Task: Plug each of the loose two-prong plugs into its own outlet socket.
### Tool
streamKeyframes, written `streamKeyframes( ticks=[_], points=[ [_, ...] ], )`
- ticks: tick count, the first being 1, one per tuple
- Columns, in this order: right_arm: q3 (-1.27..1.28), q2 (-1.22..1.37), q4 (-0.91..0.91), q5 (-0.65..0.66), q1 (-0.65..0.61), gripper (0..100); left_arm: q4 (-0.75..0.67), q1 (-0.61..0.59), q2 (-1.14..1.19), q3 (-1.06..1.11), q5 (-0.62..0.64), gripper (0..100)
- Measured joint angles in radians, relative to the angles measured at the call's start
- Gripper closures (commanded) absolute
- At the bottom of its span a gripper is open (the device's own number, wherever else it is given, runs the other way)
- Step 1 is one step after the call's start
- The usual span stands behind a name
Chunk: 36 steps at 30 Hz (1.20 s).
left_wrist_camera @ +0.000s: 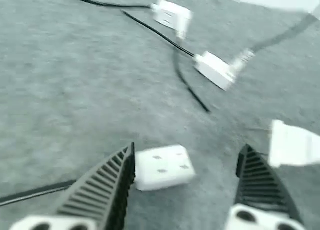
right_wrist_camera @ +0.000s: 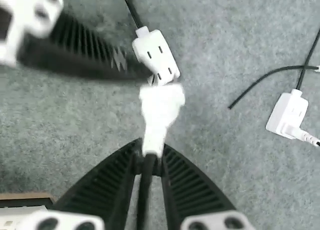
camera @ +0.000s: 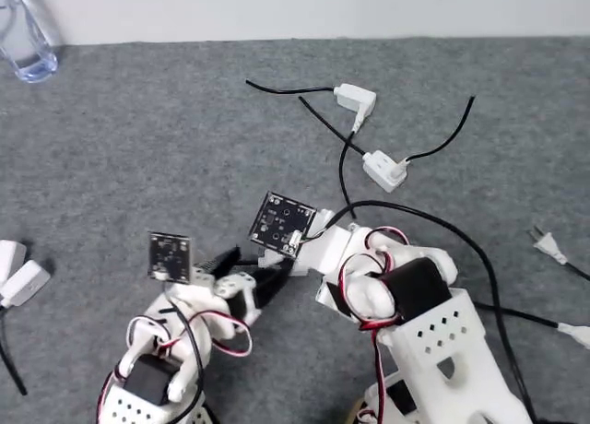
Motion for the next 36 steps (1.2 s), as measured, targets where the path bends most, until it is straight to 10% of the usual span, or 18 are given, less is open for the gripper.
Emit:
streamKeyframes(
  ticks=[10,27,36],
  points=[
    [0.000,0.000,0.015,0.060,0.089,99.1,0.000,-0.210,0.000,0.000,0.000,69],
    [0.272,0.000,-0.063,0.511,0.534,98.8,0.034,-0.213,0.000,0.000,0.000,69],
    [0.319,0.000,-0.137,0.434,0.311,81.6,0.034,-0.219,0.000,0.000,0.000,69]
  ],
)
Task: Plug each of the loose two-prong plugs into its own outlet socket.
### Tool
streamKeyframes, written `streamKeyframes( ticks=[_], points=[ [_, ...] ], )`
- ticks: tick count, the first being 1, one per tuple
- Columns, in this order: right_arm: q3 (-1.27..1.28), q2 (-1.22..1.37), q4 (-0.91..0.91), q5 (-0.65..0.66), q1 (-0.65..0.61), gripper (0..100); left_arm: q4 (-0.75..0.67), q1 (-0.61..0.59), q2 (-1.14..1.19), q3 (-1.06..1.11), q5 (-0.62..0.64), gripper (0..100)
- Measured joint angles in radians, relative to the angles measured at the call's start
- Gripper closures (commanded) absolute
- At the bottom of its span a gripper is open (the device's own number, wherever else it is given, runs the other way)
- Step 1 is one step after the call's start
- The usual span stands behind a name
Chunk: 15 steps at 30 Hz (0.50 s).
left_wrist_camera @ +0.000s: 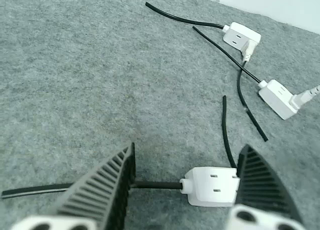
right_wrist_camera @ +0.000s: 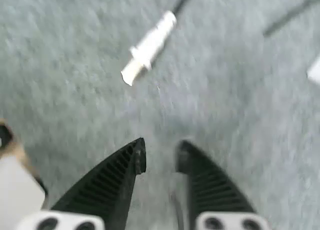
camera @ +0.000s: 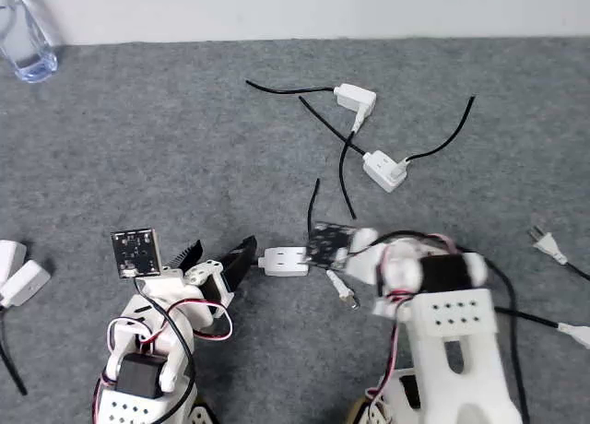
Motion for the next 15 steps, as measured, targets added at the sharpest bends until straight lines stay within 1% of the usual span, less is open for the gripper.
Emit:
streamKeyframes(
  ticks=[2,6,11,15],
  points=[
    [0.026,0.002,-0.063,-0.058,-0.075,83.8,0.000,-0.003,0.000,0.000,0.000,69],
    [0.081,0.002,-0.176,-0.087,-0.152,85.0,0.023,-0.003,0.000,0.000,0.000,69],
    [0.118,0.002,-0.270,-0.118,-0.172,84.9,0.032,-0.003,0.000,0.000,0.000,69],
    [0.138,0.002,-0.308,-0.135,-0.170,84.9,0.032,-0.003,0.000,0.000,0.000,69]
  ],
)
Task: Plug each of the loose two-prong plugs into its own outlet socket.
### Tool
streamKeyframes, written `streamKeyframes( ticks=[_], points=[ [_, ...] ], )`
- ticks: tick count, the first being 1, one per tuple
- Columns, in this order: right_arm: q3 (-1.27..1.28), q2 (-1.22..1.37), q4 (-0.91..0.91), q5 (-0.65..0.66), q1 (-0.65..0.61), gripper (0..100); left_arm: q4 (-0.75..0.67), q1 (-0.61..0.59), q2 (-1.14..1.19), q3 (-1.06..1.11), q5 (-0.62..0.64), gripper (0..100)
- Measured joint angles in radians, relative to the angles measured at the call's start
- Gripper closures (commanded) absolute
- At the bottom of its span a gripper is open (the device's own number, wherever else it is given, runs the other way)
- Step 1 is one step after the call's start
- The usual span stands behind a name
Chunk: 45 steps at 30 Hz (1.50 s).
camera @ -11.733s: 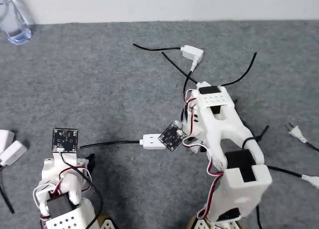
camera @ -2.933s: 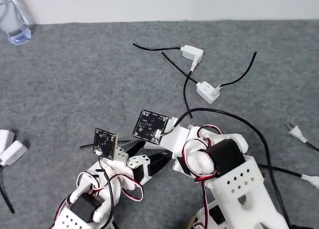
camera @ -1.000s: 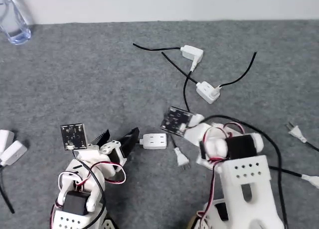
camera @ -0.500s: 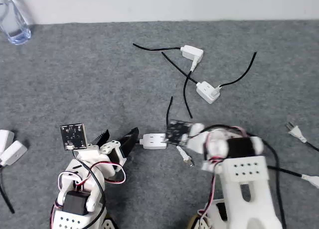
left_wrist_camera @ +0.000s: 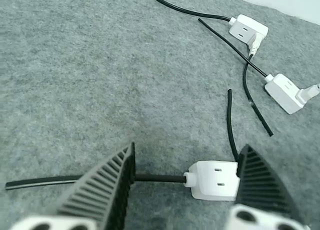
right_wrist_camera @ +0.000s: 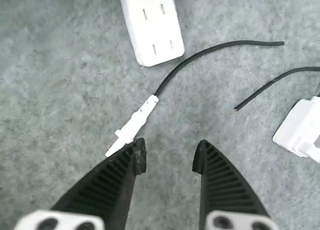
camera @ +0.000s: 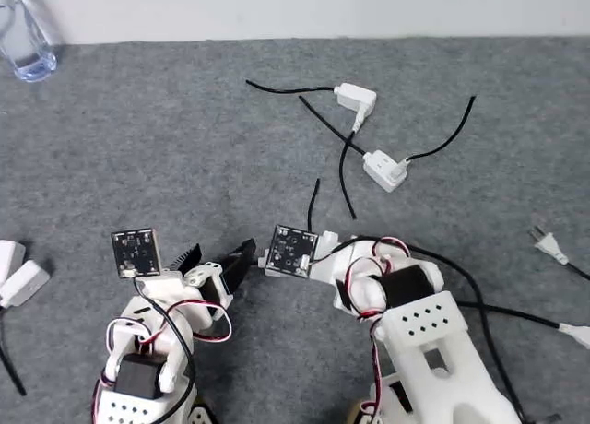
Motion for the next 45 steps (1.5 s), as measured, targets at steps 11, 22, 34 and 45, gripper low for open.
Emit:
streamKeyframes(
  ticks=[11,22,34,45],
  points=[
    [-0.130,0.000,0.043,-0.186,0.026,84.8,0.000,0.000,0.000,0.000,0.000,69],
    [-0.565,0.000,0.336,-0.491,0.025,85.0,0.000,0.000,0.000,0.000,0.000,69],
    [-0.879,0.450,0.605,-0.548,0.023,84.7,0.000,0.000,0.000,0.000,0.000,69],
    [-0.746,0.868,0.425,-0.796,-0.015,77.1,0.000,0.000,0.000,0.000,0.000,69]
  ],
)
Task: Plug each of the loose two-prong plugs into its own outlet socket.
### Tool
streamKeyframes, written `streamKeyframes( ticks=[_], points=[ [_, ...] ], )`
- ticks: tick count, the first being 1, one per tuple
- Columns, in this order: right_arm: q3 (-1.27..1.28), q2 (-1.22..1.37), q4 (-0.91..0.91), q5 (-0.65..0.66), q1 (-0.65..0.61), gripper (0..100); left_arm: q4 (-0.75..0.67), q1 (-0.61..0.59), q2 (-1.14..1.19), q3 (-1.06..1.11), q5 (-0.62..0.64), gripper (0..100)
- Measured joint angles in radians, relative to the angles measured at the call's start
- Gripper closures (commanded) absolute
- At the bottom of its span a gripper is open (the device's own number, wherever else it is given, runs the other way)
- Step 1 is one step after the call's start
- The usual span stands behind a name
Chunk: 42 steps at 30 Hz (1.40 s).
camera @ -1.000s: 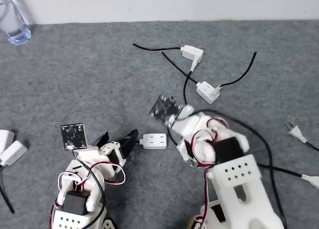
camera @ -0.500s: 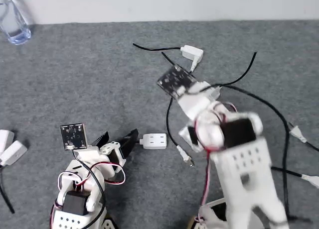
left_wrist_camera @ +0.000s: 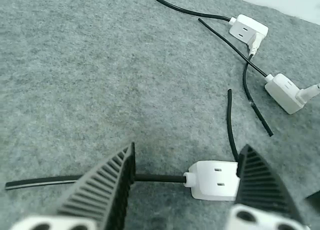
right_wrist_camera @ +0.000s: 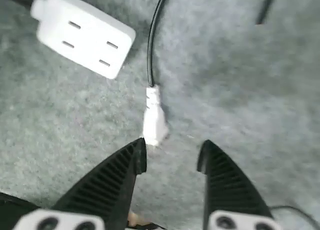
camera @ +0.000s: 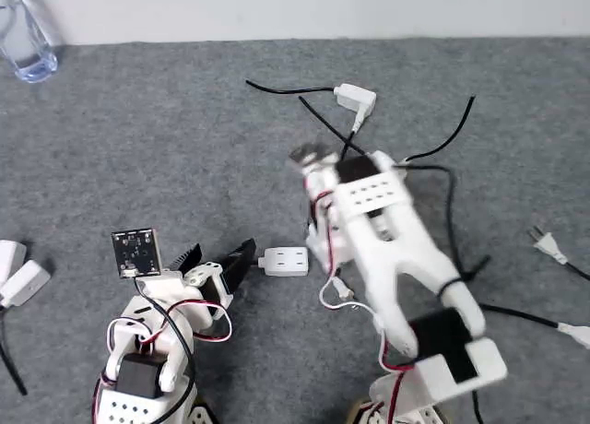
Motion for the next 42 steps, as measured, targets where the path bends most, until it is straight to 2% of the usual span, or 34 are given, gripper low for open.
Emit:
streamKeyframes(
  ticks=[7,15,22,27,29,34,37,42],
  points=[
    [0.071,0.021,-0.127,-0.029,-0.035,82.3,0.000,0.000,0.000,0.000,0.000,69],
    [0.087,0.028,-0.137,-0.029,-0.035,82.6,0.000,0.000,0.000,0.000,0.000,69],
    [0.230,0.028,-0.239,-0.029,-0.035,83.1,0.000,0.000,0.000,0.000,0.000,69],
    [0.244,0.028,-0.255,-0.029,-0.034,99.8,0.000,0.000,0.000,0.000,0.000,69],
    [0.244,0.028,-0.256,-0.029,-0.034,96.6,0.000,0.000,0.000,0.000,0.000,69],
    [0.244,0.028,-0.264,-0.028,-0.032,99.0,0.000,0.000,0.000,0.000,0.000,69],
    [0.244,0.028,-0.264,-0.037,0.012,99.1,0.000,0.000,0.000,0.000,0.000,69],
    [0.244,-0.015,-0.264,-0.153,0.189,99.1,0.000,0.000,0.000,0.000,0.000,69]
  ],
)
